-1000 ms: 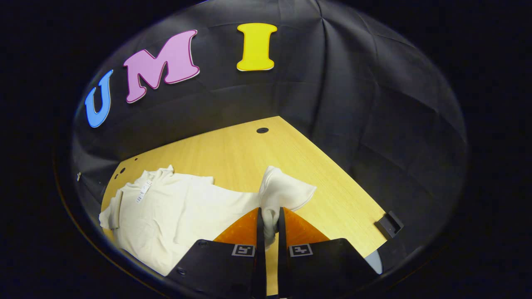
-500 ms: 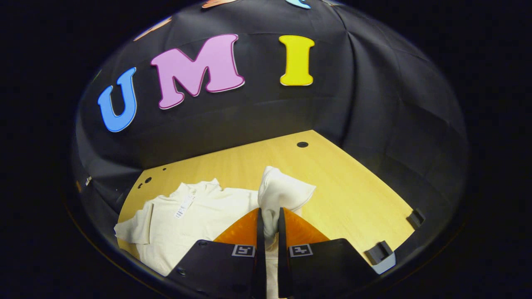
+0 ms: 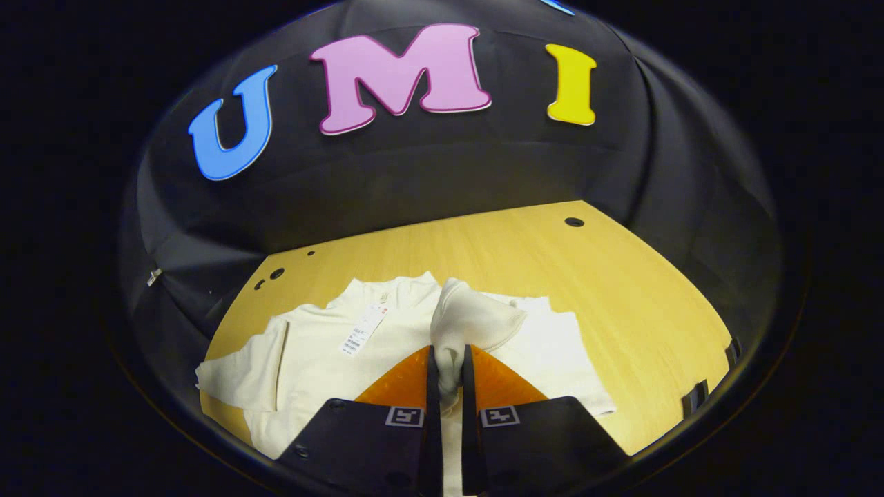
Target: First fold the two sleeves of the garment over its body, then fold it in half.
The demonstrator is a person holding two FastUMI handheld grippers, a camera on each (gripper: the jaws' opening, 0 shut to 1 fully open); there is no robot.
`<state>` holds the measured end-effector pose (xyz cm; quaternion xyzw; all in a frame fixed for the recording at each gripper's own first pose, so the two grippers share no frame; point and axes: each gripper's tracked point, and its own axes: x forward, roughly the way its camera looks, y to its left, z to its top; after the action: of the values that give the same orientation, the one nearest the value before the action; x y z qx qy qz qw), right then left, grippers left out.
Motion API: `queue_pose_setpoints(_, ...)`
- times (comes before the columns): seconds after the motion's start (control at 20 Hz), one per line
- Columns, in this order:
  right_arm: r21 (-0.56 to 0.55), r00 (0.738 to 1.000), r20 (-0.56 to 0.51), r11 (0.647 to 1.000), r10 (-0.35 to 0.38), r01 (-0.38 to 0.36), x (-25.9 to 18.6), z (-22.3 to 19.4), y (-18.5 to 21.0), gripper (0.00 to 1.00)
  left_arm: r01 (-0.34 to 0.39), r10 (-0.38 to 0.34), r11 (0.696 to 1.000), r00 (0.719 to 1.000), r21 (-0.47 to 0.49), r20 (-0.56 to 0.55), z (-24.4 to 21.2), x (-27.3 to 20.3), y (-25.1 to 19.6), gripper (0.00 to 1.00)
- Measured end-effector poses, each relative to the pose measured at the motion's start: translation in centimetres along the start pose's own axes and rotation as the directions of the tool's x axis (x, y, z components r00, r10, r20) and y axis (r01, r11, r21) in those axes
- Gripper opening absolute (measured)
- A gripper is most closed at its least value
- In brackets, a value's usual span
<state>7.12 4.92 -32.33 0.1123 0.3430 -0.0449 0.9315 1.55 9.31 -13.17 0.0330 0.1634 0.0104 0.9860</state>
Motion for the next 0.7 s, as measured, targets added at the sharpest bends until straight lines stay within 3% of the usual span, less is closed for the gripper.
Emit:
queue_pose_setpoints(0.4,-0.047,0.989,-0.121,0.995,0.085,-0.091,2.8,-4.9,7.4,0.15,-0.040,0.037,0.997,0.998,-0.060,-0.052,-3.4,1.8,4.2,0.96)
queue_pose_setpoints(0.7,-0.085,0.961,-0.247,0.985,0.125,-0.150,3.9,-9.6,11.4,0.16,-0.084,0.077,0.994,0.993,-0.075,-0.086,-7.4,2.8,8.0,0.95)
